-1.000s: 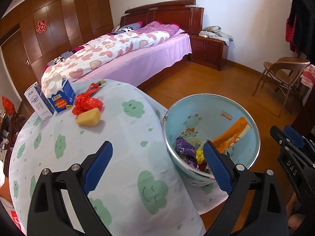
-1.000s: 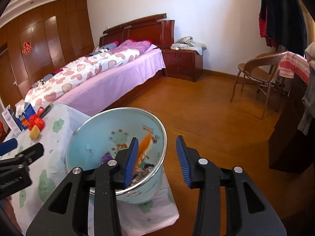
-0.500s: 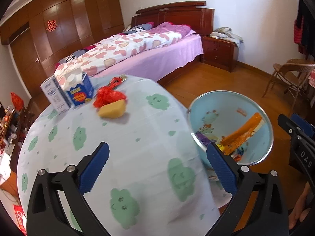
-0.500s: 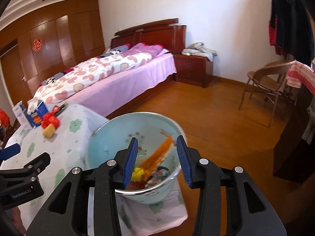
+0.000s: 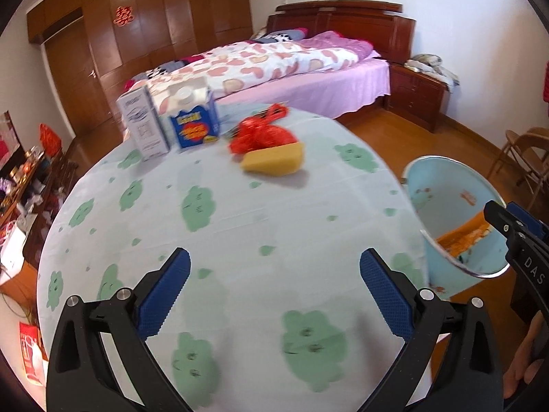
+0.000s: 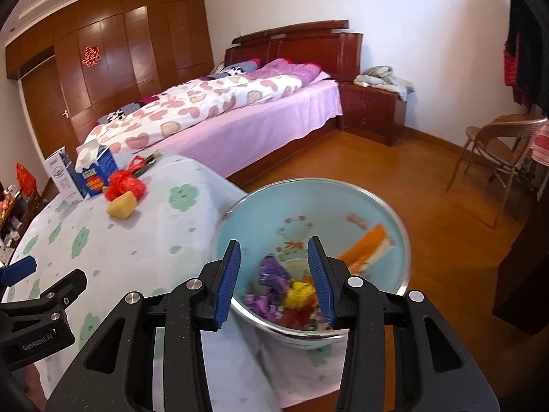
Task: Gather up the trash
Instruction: 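Move both open tools back over the table toward the sponge and red bag, then grasp the yellow sponge with the right tool while the left tool grasps the red bag, then carry the red bag and yellow sponge over the blue bin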
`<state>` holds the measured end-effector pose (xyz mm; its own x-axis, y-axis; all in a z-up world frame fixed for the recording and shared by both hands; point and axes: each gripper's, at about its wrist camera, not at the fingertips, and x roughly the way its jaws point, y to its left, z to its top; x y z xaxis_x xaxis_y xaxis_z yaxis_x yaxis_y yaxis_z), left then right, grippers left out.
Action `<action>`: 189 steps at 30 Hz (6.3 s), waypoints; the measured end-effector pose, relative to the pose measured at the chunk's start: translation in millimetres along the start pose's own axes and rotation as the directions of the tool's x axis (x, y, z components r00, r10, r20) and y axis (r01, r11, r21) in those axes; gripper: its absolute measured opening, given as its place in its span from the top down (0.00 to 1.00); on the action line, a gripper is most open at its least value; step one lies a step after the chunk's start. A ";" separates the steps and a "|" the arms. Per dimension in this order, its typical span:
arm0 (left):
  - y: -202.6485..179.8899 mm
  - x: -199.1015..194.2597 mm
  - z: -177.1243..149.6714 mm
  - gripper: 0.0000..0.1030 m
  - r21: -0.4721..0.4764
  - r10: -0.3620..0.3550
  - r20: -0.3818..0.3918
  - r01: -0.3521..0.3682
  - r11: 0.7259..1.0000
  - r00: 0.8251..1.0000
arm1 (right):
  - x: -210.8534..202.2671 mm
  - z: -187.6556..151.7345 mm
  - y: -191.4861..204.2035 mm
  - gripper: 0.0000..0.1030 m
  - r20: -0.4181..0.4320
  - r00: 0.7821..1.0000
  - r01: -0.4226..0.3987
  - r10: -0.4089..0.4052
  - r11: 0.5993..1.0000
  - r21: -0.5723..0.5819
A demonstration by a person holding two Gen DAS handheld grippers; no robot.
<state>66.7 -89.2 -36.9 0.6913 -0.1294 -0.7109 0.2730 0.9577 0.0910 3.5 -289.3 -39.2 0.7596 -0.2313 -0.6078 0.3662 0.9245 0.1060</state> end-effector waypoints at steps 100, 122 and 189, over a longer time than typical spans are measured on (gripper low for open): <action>41.2 -4.7 -15.6 0.73 -0.090 0.012 -0.036 -0.015 0.996 0.999 | -29.1 -17.3 59.4 0.73 -0.002 0.980 -0.198 0.198 0.979 -0.057; 3.4 -34.5 -23.6 0.72 -0.033 -0.020 -0.006 0.020 0.999 1.000 | -51.0 -23.8 21.7 0.73 0.049 0.988 -0.143 0.145 0.989 -0.043; -80.0 -26.0 12.6 0.71 0.083 -0.139 0.043 0.135 0.987 0.989 | -61.1 -6.1 -56.7 0.73 0.119 0.991 0.047 -0.059 0.994 0.099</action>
<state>35.4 -165.6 -16.9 0.6746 -0.2721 -0.6862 0.4183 0.9068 0.0517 -67.0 -325.8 -12.9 0.7953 -0.3199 -0.5150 0.4532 0.8779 0.1546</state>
